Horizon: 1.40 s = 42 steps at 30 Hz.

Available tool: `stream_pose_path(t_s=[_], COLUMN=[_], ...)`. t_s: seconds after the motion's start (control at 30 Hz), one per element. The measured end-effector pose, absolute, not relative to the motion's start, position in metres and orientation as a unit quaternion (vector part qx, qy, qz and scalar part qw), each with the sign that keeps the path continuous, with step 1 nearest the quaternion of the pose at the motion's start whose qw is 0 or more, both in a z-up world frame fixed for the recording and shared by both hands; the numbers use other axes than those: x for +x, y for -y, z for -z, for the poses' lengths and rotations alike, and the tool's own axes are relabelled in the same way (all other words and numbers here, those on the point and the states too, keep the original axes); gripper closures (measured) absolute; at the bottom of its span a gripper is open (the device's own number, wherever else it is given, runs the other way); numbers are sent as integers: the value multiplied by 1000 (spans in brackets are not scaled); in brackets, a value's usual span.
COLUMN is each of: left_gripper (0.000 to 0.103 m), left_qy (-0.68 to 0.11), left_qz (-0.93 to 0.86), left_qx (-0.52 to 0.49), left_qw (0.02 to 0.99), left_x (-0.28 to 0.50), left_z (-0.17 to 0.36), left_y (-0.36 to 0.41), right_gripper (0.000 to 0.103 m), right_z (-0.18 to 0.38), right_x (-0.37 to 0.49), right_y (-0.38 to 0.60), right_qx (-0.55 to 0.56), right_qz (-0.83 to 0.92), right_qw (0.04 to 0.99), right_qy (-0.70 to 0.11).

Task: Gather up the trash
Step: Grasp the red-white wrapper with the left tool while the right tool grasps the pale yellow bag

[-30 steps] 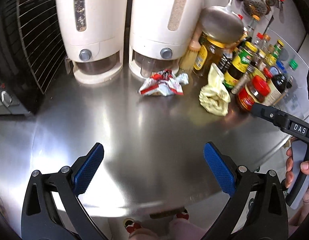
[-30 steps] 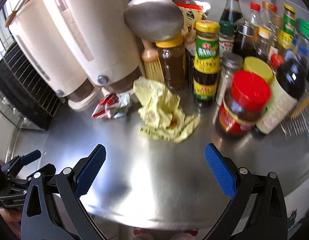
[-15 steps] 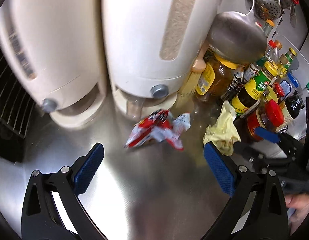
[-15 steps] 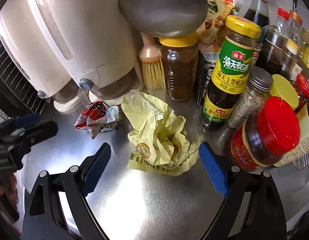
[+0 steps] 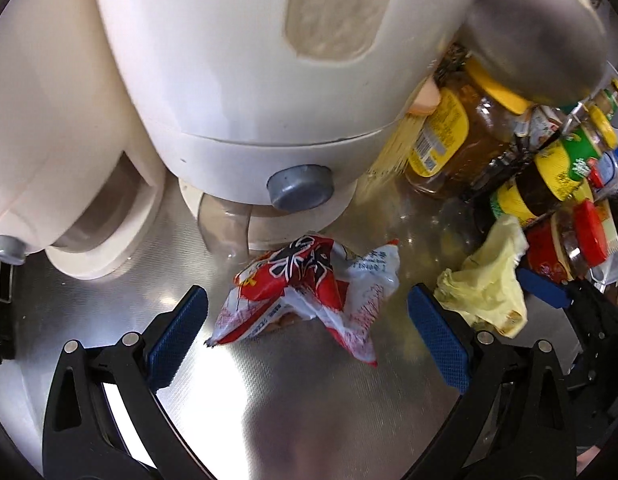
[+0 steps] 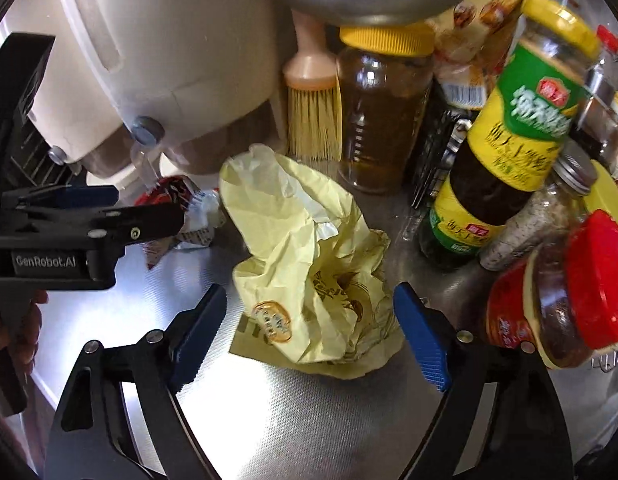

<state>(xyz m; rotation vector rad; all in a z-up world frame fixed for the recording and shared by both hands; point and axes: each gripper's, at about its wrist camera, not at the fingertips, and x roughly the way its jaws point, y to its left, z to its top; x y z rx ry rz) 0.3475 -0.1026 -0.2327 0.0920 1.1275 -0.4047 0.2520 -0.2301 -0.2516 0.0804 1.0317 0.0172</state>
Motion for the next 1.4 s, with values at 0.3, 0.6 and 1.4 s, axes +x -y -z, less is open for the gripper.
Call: stream_pose_path(t_s=[0.3, 0.6, 1.4], left_gripper=[33, 69, 90], left_qy=[-542, -541, -518], left_qz=[208, 210, 179], left_qx=[24, 24, 37], left_qw=[814, 814, 836], left_x=[369, 365, 242], left_z=[243, 245, 215], left_y=[107, 108, 57], right_gripper=[47, 74, 83], right_z=[265, 276, 233], right_x=[261, 256, 161], right_y=[246, 250, 232], right_qx=[72, 100, 71], right_qz=[-15, -21, -13], right_qw=[858, 844, 864], right_qy=[-508, -527, -499])
